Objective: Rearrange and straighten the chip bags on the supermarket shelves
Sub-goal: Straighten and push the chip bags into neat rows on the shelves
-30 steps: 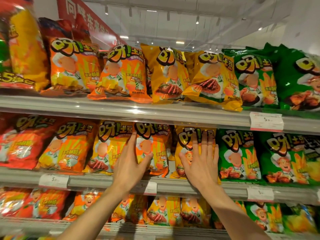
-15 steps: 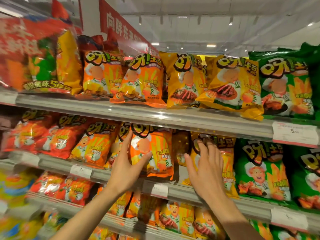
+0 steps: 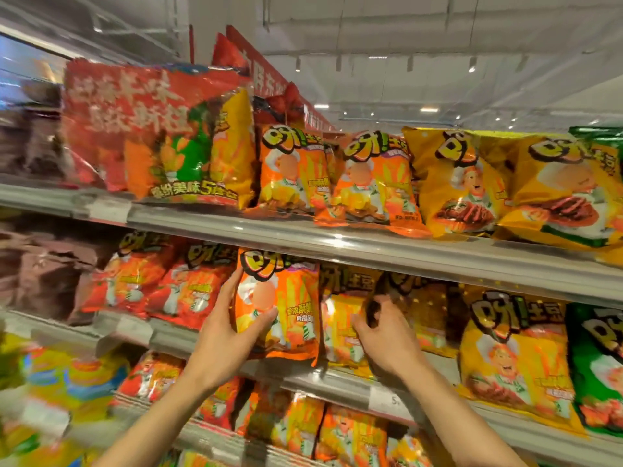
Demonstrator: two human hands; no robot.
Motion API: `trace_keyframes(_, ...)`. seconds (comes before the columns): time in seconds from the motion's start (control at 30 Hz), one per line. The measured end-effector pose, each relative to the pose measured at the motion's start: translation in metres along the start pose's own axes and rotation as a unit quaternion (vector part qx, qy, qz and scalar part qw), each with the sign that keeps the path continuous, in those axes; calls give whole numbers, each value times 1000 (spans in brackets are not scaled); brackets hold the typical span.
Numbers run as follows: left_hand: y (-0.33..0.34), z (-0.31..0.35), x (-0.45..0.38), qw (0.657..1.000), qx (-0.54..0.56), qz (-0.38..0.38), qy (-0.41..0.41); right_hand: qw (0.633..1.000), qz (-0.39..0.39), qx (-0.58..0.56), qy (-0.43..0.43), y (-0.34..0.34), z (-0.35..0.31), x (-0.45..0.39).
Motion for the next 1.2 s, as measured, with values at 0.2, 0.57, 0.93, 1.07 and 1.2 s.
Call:
trace_keyframes(0.2, -34, -34, -20, 1000, 8, -12, 7, 998, 20, 8, 66, 44, -34, 3)
trace_keyframes(0.57, -48, -58, -38, 998, -2, -44, 32, 995, 84, -15, 50, 47, -45, 10)
trace_keyframes(0.93, 22, -23, -55, 985, -112, -93, 90, 964, 128, 218, 79, -49, 0, 32)
trace_keyframes(1.07, 56, -14, -68, 964, -214, -117, 103, 939, 146, 306, 51, -53, 7, 38)
trace_keyframes(1.2, 77, -1, -70, 935, -313, -95, 133, 937, 127, 322, 50, -52, 13, 37)
Point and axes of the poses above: each hand's wrist, its own x-axis away from the middle knuckle, its own y-axis out of the palm, z = x × y, the point moved 2 cm from there along -x, towards the middle knuckle, and after that the axes turned 9 degrees about -x, right-handed, at the moved point
